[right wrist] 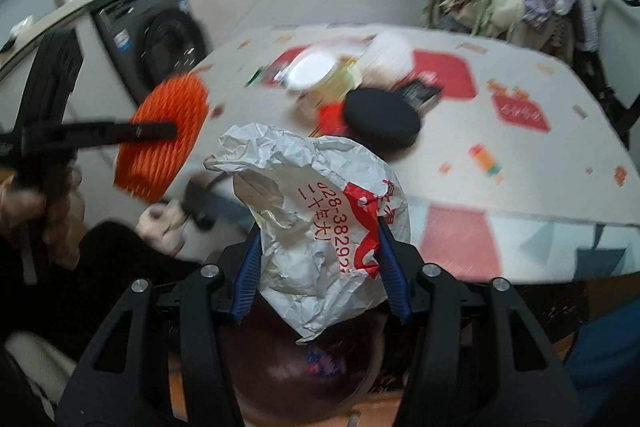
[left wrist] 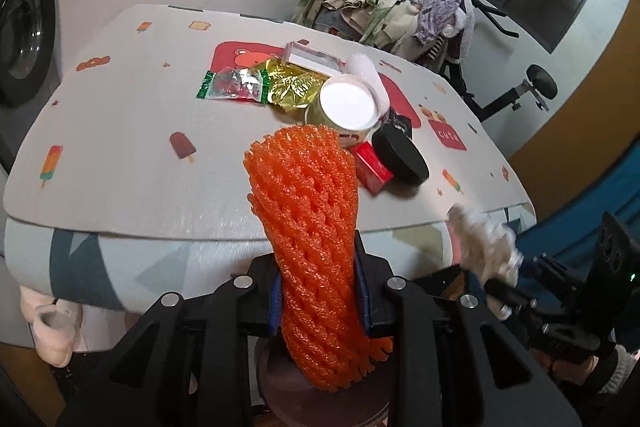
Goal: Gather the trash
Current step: 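Lower the bag into the bin with the right tool while the left tool drops the net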
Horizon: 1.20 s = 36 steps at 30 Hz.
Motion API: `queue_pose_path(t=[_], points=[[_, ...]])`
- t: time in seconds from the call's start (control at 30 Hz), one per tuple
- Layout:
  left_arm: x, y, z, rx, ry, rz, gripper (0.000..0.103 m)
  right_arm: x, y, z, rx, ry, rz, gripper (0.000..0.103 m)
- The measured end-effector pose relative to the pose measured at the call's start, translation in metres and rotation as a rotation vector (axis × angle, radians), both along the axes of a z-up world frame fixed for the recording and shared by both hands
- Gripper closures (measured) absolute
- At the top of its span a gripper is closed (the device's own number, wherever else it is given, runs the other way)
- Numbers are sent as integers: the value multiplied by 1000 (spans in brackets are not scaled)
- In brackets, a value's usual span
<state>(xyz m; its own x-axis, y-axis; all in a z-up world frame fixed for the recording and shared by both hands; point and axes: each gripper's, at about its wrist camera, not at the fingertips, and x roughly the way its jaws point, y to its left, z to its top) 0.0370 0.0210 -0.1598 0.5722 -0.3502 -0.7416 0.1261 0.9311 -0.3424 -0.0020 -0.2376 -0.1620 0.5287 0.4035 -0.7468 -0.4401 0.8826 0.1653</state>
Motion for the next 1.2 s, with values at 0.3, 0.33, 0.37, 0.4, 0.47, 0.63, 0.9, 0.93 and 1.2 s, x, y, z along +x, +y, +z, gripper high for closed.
queue_pose_path(t=[0.3, 0.33, 0.37, 0.4, 0.47, 0.63, 0.9, 0.93, 1.2], points=[[-15, -1, 4, 2, -24, -42, 75, -11, 17, -40, 10, 204, 58, 47], [-16, -2, 4, 3, -26, -51, 75, -10, 20, -43, 1, 221, 65, 47], [-18, -4, 4, 3, -28, -61, 75, -9, 23, -48, -6, 241, 74, 46], [-19, -5, 4, 3, -29, -68, 75, -7, 24, -52, -10, 258, 83, 44], [-21, -6, 3, 5, -29, -79, 75, -6, 29, -59, -28, 267, 93, 41], [-26, -9, -2, 0, -31, -127, 74, 1, 31, -68, -102, 223, 93, 13], [-33, -24, -18, 48, -59, -224, 74, 6, 14, -65, -178, 100, 88, 6], [-34, -25, -22, 52, -60, -235, 74, 7, 9, -65, -181, 77, 74, 6], [-42, -43, -60, 65, -30, -332, 73, 15, -27, -66, -126, 7, -81, 6]])
